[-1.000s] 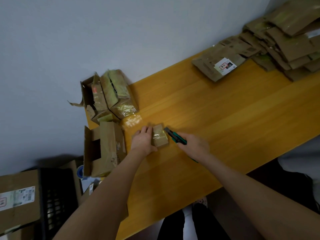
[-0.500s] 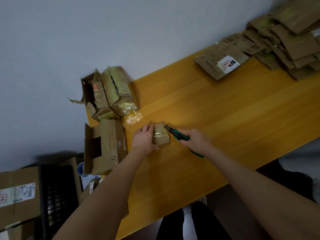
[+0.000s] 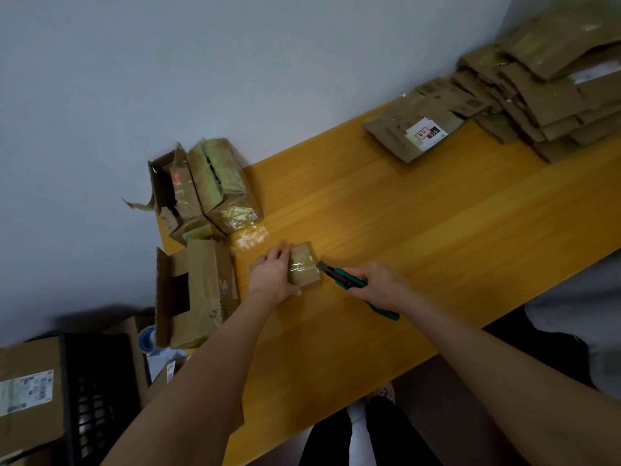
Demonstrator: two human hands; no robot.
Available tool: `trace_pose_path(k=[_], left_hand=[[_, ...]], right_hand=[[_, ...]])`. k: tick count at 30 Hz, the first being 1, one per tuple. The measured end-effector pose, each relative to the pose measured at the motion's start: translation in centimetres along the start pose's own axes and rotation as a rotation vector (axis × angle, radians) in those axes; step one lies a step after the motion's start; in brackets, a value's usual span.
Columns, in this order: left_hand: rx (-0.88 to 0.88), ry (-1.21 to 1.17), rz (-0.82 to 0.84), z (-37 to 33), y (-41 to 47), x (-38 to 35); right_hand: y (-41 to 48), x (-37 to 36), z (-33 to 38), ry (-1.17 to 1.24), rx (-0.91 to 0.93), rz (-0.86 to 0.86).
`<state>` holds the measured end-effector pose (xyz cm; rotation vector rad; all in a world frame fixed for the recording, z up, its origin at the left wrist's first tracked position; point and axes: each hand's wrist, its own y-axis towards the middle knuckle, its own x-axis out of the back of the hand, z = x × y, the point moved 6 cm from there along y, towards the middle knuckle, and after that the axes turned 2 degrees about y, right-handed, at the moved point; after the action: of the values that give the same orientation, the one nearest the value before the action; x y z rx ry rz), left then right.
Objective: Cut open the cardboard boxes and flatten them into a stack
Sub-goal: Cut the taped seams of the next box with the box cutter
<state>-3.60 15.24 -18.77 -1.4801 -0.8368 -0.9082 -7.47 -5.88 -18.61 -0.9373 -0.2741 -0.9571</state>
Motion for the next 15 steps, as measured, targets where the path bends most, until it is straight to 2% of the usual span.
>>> trace_pose_path(k=[2,4,7,11,13,15], left_hand=[[0.01,-0.003,-0.002,0.0,-0.1,0.0],[0.091,-0.038,-0.007,0.4,-0.2,0.2],[0.232,-0.15,0.034,0.7,-0.6,-0.1],[0.303,-0.25,0.084,0.4,-1.6,-1.7],[0.336,-0.372,0.1,0.6,-2.0,-2.2],[0.364,-0.616,0.091,0.8,-2.3,-2.2]], right_hand=[[-0.2,0.1,-0.1,0.027,-0.019,0.015],[-0.3,0.1,-0.2,0.063,-0.077,-0.025],[0.1,-0.6,0.2,0.425,-0.203,-0.147],[1.4,-3.5,2.7,0.833,-0.299,-0.089],[1.8,-4.8,3.5,0.947,-0.333,-0.085],[1.9,-5.3,4.0,0.978,-0.332,-0.112]])
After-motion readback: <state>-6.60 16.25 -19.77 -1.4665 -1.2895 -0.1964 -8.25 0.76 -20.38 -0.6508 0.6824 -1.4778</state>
